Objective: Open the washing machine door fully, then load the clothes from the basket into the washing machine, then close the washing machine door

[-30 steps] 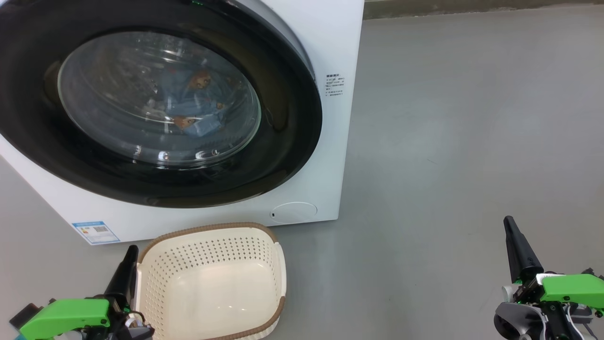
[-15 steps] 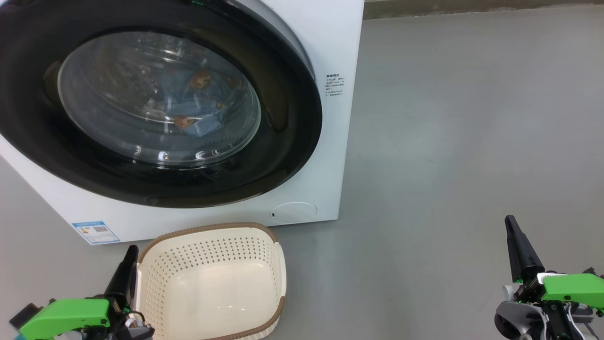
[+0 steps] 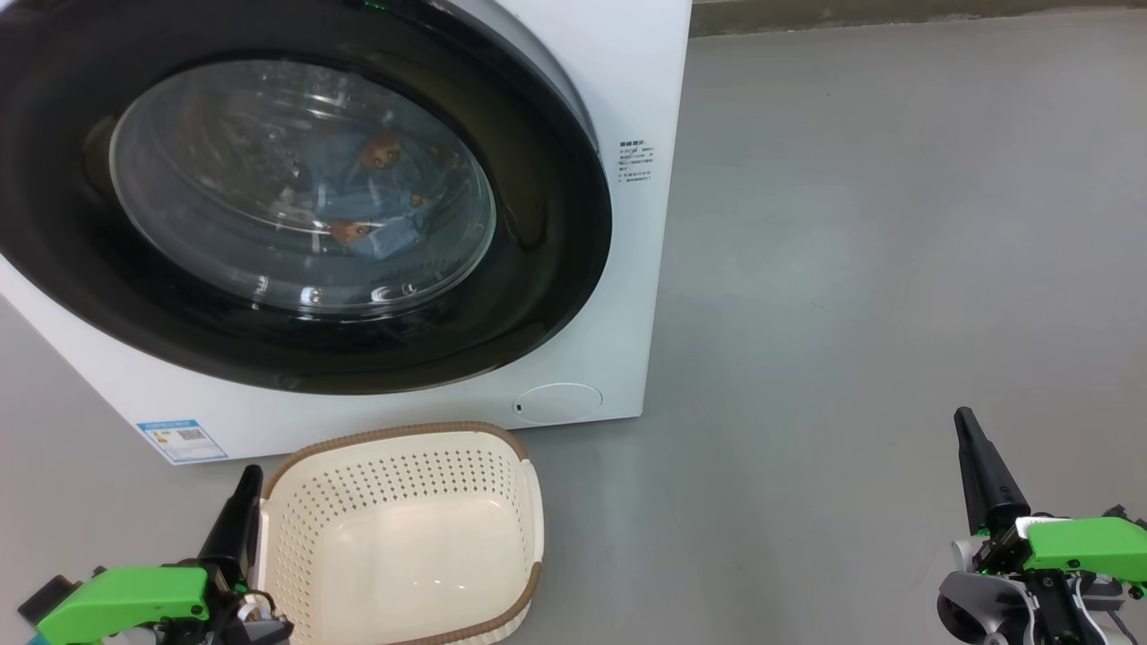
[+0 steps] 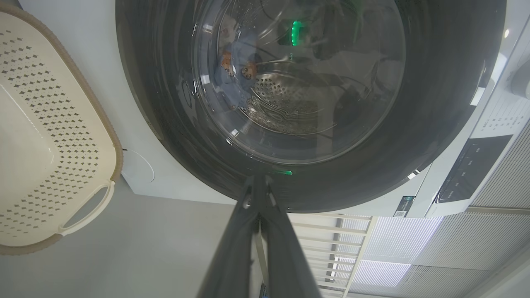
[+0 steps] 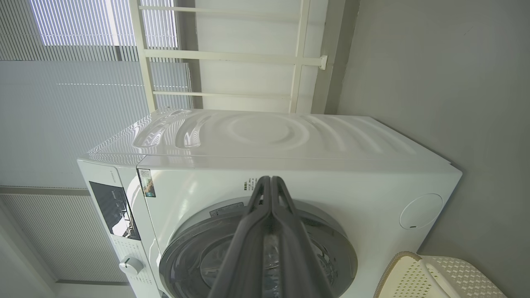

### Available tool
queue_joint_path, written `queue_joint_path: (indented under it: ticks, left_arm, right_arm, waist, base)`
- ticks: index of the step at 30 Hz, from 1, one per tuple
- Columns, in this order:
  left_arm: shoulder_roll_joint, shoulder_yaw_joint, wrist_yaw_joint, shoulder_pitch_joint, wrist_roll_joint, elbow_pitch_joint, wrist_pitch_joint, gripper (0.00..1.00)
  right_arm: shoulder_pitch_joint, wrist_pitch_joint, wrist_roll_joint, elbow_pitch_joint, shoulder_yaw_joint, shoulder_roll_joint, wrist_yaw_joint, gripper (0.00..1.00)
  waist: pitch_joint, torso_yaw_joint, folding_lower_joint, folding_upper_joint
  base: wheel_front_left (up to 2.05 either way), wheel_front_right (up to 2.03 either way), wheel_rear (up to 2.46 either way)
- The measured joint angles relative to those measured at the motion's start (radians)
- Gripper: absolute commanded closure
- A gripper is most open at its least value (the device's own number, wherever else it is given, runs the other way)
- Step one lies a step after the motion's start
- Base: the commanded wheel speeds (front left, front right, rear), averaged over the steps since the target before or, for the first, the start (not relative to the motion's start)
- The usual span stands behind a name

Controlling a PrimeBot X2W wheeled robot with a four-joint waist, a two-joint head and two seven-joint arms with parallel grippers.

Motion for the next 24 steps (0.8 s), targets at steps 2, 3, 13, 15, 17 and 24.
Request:
queue_joint_path:
  ticks: [2, 3, 13, 15, 17, 24]
  left_arm:
    - [0.0, 0.0, 0.0, 0.0, 0.0, 0.0, 0.0, 1.0]
    - [0.0, 0.0, 0.0, 0.0, 0.0, 0.0, 0.0, 1.0]
    - [0.0, 0.0, 0.0, 0.0, 0.0, 0.0, 0.0, 1.0]
    - [0.0, 0.0, 0.0, 0.0, 0.0, 0.0, 0.0, 1.0]
    - [0.0, 0.0, 0.0, 0.0, 0.0, 0.0, 0.0, 1.0]
    - [0.0, 0.0, 0.0, 0.0, 0.0, 0.0, 0.0, 1.0]
  right_arm:
    - [0.0, 0.0, 0.0, 0.0, 0.001, -0.001, 0.0, 1.0]
    - [0.0, 0.0, 0.001, 0.0, 0.002, -0.002, 0.0, 1.0]
    - [0.0, -0.009, 0.01, -0.001, 0.008, -0.007, 0.0, 1.0]
    - [0.0, -0.01, 0.01, -0.001, 0.01, -0.007, 0.0, 1.0]
    - [0.0, -0.01, 0.011, -0.002, 0.012, -0.009, 0.0, 1.0]
    - [0.0, -0.018, 0.03, -0.004, 0.021, -0.018, 0.0, 1.0]
  waist:
    - [0.0, 0.0, 0.0, 0.0]
    - [0.0, 0.0, 0.0, 0.0]
    - [0.0, 0.0, 0.0, 0.0]
    - [0.0, 0.0, 0.0, 0.0]
    - [0.0, 0.0, 0.0, 0.0]
    - [0.0, 0.0, 0.0, 0.0]
  base:
    - [0.0, 0.0, 0.0]
    - [0.0, 0.0, 0.0]
    - [0.0, 0.0, 0.0]
    - [0.0, 0.0, 0.0]
    - [0.0, 0.0, 0.0]
    - [0.0, 0.0, 0.0]
